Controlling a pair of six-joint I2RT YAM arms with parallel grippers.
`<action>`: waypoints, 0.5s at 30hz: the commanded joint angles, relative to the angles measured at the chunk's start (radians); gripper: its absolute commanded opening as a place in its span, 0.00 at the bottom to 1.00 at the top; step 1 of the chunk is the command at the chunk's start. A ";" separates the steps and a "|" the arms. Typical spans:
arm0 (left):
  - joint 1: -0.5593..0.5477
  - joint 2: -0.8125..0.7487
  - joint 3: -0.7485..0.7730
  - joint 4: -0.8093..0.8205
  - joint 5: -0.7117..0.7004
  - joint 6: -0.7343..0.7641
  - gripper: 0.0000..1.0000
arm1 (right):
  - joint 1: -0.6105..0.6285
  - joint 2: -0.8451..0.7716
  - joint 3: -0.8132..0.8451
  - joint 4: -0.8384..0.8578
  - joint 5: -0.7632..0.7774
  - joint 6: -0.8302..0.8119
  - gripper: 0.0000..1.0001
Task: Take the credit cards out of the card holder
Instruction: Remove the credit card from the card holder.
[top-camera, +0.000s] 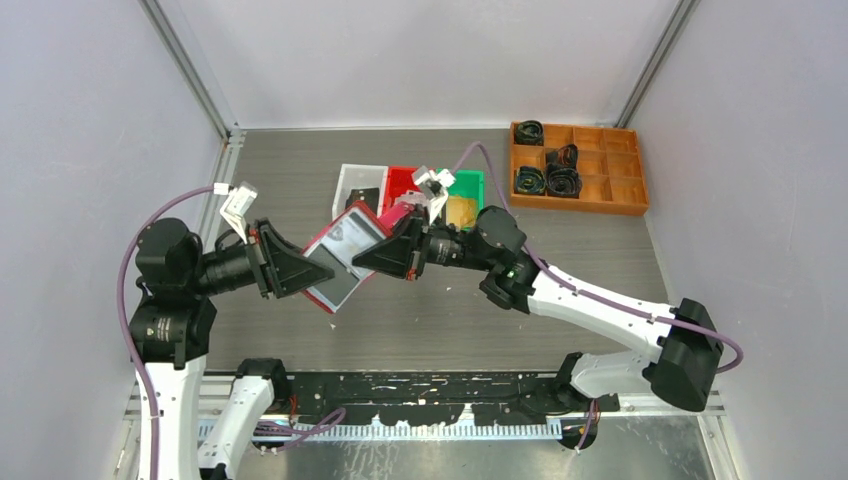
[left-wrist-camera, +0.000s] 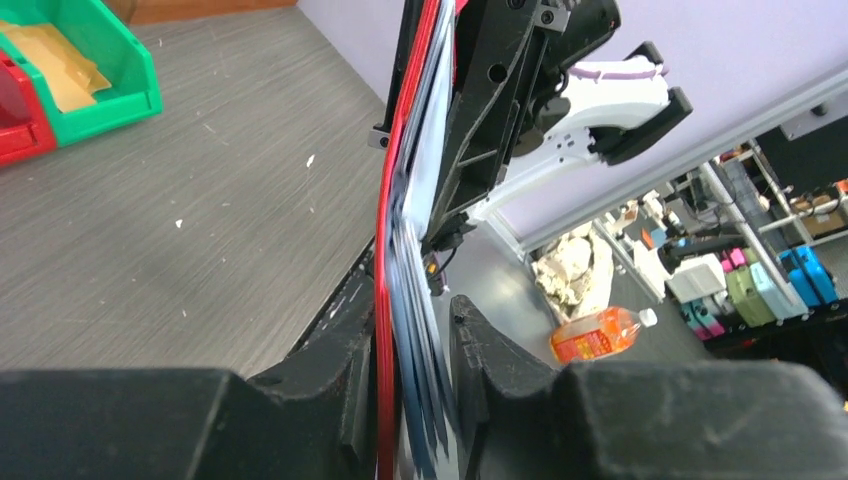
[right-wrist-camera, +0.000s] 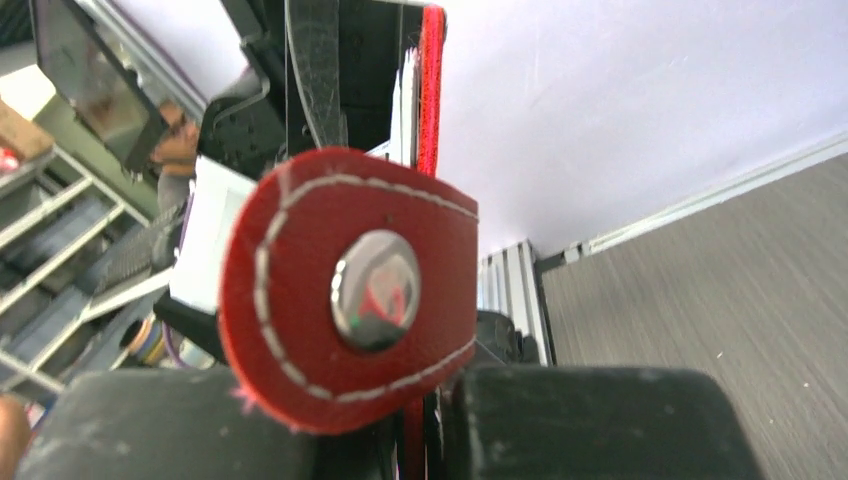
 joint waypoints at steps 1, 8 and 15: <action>-0.001 -0.030 0.004 0.106 -0.013 -0.133 0.28 | -0.015 -0.083 -0.051 0.281 0.237 0.060 0.01; -0.002 -0.063 -0.040 0.199 -0.143 -0.283 0.28 | 0.029 -0.085 -0.117 0.369 0.377 0.066 0.01; -0.002 -0.074 -0.075 0.247 -0.287 -0.337 0.26 | 0.096 -0.019 -0.124 0.461 0.452 0.062 0.01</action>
